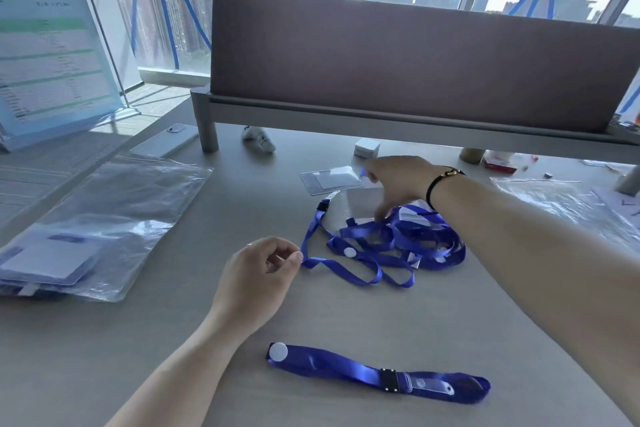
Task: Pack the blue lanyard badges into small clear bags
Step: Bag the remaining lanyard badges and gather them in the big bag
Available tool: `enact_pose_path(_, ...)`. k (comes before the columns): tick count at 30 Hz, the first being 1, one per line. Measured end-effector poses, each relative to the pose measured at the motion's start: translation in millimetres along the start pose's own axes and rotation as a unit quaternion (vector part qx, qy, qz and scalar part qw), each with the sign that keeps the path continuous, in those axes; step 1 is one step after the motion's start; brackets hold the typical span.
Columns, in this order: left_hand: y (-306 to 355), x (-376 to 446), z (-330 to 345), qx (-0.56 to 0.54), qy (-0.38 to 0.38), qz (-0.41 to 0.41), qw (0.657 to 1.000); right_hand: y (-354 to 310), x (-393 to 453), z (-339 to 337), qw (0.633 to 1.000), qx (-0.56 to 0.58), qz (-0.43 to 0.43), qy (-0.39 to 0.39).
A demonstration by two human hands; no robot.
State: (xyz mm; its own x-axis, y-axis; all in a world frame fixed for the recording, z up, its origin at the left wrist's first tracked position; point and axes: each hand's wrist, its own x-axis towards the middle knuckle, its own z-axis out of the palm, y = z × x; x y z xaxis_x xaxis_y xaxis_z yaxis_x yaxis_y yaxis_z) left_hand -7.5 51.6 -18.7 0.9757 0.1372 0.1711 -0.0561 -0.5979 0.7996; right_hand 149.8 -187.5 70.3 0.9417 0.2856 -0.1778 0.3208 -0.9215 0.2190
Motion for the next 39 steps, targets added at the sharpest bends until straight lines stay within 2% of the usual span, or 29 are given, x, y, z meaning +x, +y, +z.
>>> enact_pose_path(5,1,0,0,-0.002,-0.001,0.005,1.000,5,-14,7,0.971,0.165,0.026,0.172)
enact_pose_path(7,0,-1,0,-0.010,-0.001,0.006,1.000,5,-22,6,0.943,0.223,0.053,0.242)
enact_pose_path(10,2,-2,-1,-0.024,-0.006,0.012,1.000,5,-33,6,0.879,0.338,0.090,0.324)
enact_pose_path(12,4,-4,-3,-0.053,-0.022,0.020,0.998,6,-41,6,0.851,0.402,0.119,0.317)
enact_pose_path(14,5,-8,-6,-0.095,-0.064,0.042,0.993,8,-50,8,0.860,0.400,0.144,0.284)
enact_pose_path(16,6,-16,-11,-0.136,-0.146,0.075,0.977,10,-59,11,0.873,0.377,0.165,0.260)
enact_pose_path(17,6,-23,-12,-0.131,-0.193,0.093,0.968,10,-66,11,0.866,0.400,0.167,0.250)
enact_pose_path(19,7,-33,-13,-0.063,-0.259,0.134,0.954,6,-83,9,0.818,0.499,0.136,0.253)
enact_pose_path(21,8,-40,-12,-0.021,-0.282,0.165,0.945,-3,-107,7,0.773,0.577,0.093,0.247)
enact_pose_path(24,11,-48,-11,-0.025,-0.307,0.165,0.937,-19,-147,24,0.738,0.647,0.046,0.187)
enact_pose_path(27,16,-57,-8,0.009,-0.326,0.188,0.927,-33,-182,55,0.752,0.635,0.037,0.172)
enact_pose_path(31,25,-73,-4,0.032,-0.353,0.199,0.914,-42,-209,95,0.805,0.568,0.047,0.163)
enact_pose_path(33,26,-86,-5,0.026,-0.360,0.208,0.909,-45,-217,109,0.820,0.545,0.054,0.167)
enact_pose_path(35,24,-96,-8,0.022,-0.345,0.215,0.913,-49,-223,116,0.830,0.533,0.054,0.155)
enact_pose_path(39,23,-105,-13,0.027,-0.300,0.215,0.929,-59,-229,118,0.878,0.458,0.024,0.140)
